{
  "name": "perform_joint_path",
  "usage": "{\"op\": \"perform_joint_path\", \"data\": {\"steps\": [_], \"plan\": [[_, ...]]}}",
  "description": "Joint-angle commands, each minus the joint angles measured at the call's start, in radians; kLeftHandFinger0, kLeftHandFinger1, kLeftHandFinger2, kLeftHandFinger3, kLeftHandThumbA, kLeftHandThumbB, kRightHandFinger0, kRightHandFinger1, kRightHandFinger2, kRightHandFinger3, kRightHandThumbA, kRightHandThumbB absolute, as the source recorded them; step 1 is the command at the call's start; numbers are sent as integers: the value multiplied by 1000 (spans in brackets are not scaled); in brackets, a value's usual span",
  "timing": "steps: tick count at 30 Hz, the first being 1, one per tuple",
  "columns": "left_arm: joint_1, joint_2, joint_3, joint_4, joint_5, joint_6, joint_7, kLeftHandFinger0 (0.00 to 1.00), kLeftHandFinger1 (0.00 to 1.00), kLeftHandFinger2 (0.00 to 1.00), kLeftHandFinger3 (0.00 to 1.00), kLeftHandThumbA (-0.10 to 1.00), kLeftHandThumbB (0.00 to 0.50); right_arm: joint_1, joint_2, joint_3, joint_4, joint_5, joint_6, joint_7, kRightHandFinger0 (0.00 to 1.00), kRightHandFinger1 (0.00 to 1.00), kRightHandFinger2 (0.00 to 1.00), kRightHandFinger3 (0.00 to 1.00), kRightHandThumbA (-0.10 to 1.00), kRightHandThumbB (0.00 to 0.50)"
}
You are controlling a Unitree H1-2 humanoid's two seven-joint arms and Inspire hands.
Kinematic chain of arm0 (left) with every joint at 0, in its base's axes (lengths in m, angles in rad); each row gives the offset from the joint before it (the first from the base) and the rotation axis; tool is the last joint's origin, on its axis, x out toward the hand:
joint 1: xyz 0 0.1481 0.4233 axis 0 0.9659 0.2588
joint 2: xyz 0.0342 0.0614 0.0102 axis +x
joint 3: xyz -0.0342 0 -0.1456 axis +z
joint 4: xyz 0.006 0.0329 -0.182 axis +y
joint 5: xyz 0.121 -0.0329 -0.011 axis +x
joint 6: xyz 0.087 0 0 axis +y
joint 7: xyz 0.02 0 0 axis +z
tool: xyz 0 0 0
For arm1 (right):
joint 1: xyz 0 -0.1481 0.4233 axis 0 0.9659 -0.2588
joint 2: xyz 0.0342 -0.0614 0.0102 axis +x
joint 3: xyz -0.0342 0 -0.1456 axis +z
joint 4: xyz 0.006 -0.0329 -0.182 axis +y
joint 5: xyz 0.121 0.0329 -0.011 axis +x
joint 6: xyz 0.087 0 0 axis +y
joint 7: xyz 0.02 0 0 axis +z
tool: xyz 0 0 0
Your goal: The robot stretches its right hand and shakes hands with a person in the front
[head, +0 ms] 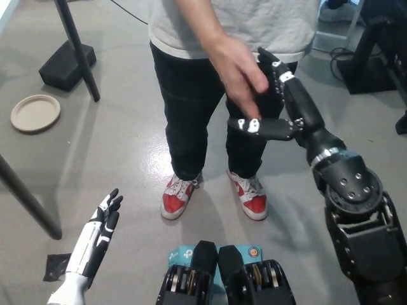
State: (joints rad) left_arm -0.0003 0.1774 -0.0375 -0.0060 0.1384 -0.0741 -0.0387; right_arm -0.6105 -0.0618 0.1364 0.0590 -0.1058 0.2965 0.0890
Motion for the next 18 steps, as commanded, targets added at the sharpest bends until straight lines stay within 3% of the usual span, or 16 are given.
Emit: {"op": "perform_joint_path", "data": {"steps": [1,4,7,12,14,15,17,18], "plan": [[-9,-5,0,-29,-7,-25,-3,1000,1000,1000,1000,1000,50,-79,23,11,14,-14,34,5,1000,1000,1000,1000,1000,386],[-11,0,-4,-28,6,-28,-3,1000,1000,1000,1000,1000,51,-100,32,20,40,-12,32,8,1000,1000,1000,1000,1000,404],[-13,0,-3,-32,8,-24,-1,1000,1000,1000,1000,1000,61,-127,48,24,99,-9,-6,5,1000,1000,1000,1000,1000,365],[-14,0,-1,-38,4,-16,-3,1000,1000,1000,1000,1000,60,-156,67,18,150,0,-23,2,1000,1000,1000,1000,986,369],[-18,0,-2,-33,7,-19,-2,1000,1000,1000,1000,1000,67,-168,76,11,173,3,-19,-4,1000,1000,1000,1000,942,363],[-19,-1,-1,-32,1,-21,-3,1000,1000,1000,1000,1000,61,-176,85,5,195,0,-20,-17,1000,1000,1000,1000,856,324],[-18,-2,-1,-34,-2,-17,-5,1000,1000,1000,1000,1000,62,-184,90,7,215,-23,-16,-39,1000,1000,1000,1000,773,325],[-16,-2,-1,-38,-3,-13,-6,1000,1000,1000,1000,1000,56,-187,92,13,223,-44,-9,-55,1000,1000,1000,1000,662,312]]}}
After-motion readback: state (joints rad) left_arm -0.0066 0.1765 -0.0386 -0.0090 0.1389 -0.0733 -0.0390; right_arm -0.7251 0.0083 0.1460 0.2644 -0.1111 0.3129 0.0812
